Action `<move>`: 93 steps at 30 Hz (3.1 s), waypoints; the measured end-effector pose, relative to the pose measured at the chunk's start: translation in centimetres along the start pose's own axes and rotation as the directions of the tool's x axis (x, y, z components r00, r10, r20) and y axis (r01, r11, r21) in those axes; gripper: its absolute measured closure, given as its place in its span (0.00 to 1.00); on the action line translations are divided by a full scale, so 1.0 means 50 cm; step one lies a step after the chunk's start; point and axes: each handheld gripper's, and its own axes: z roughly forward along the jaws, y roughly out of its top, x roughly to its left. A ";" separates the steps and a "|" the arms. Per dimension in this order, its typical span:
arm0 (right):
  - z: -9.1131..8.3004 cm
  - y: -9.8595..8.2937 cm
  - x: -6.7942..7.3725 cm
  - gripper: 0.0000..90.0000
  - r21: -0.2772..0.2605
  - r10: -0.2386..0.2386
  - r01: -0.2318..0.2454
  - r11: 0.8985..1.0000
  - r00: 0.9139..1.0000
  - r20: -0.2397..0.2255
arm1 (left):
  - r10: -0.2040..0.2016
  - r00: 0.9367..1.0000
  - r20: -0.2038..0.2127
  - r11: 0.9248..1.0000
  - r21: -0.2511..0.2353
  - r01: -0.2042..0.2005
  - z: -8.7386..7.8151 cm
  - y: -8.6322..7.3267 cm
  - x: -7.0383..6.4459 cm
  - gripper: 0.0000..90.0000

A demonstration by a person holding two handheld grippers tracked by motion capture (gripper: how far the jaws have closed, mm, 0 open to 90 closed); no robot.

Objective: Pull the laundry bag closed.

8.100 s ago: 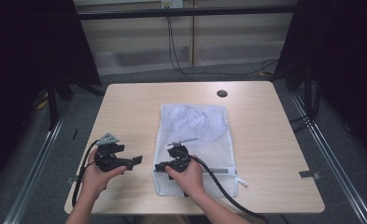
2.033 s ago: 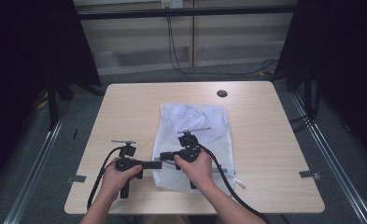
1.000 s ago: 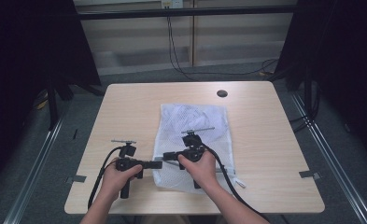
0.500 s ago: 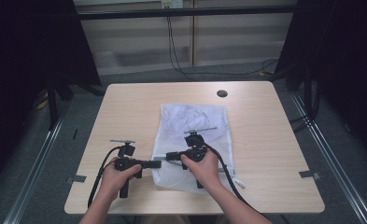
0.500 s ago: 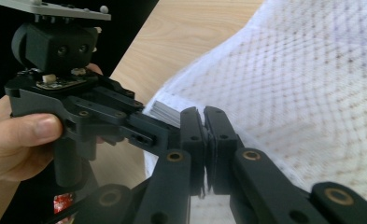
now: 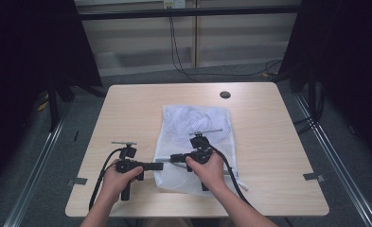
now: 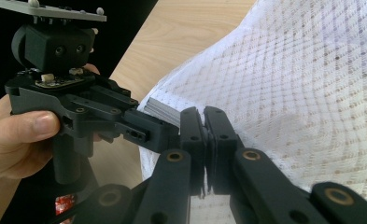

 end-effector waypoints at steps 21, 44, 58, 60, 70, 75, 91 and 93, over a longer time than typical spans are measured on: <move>-0.013 -0.003 -0.014 0.97 -0.003 0.013 -0.013 1.000 1.000 0.009 | 0.000 1.000 -0.012 1.000 0.002 0.000 -0.005 0.001 0.003 0.98; -0.030 -0.002 -0.028 0.98 -0.007 0.018 -0.017 1.000 0.999 0.027 | 0.000 1.000 -0.018 1.000 -0.003 0.000 -0.009 0.001 0.004 0.98; -0.043 -0.006 -0.041 0.97 -0.010 0.023 -0.023 1.000 0.999 0.034 | -0.007 1.000 -0.015 1.000 -0.003 0.007 -0.008 0.001 0.003 0.98; -0.045 -0.006 -0.042 0.97 -0.009 0.022 -0.022 1.000 0.999 0.034 | -0.010 1.000 -0.021 1.000 -0.008 0.010 -0.010 0.001 0.003 0.98; -0.054 -0.006 -0.047 0.97 -0.011 0.027 -0.027 1.000 0.999 0.035 | -0.007 1.000 -0.021 1.000 -0.009 0.007 -0.010 0.001 0.004 0.98; -0.056 -0.006 -0.048 0.97 -0.009 0.022 -0.022 1.000 0.999 0.044 | -0.010 1.000 -0.025 1.000 -0.005 0.010 -0.012 0.001 0.005 0.98; -0.074 -0.008 -0.058 0.98 -0.019 0.026 -0.025 0.999 0.999 0.046 | -0.011 1.000 -0.021 1.000 -0.008 0.011 -0.011 0.001 0.004 0.98; -0.075 -0.008 -0.058 0.98 -0.017 0.026 -0.025 1.000 0.998 0.053 | -0.017 1.000 -0.024 1.000 -0.011 0.017 -0.012 0.001 0.004 0.98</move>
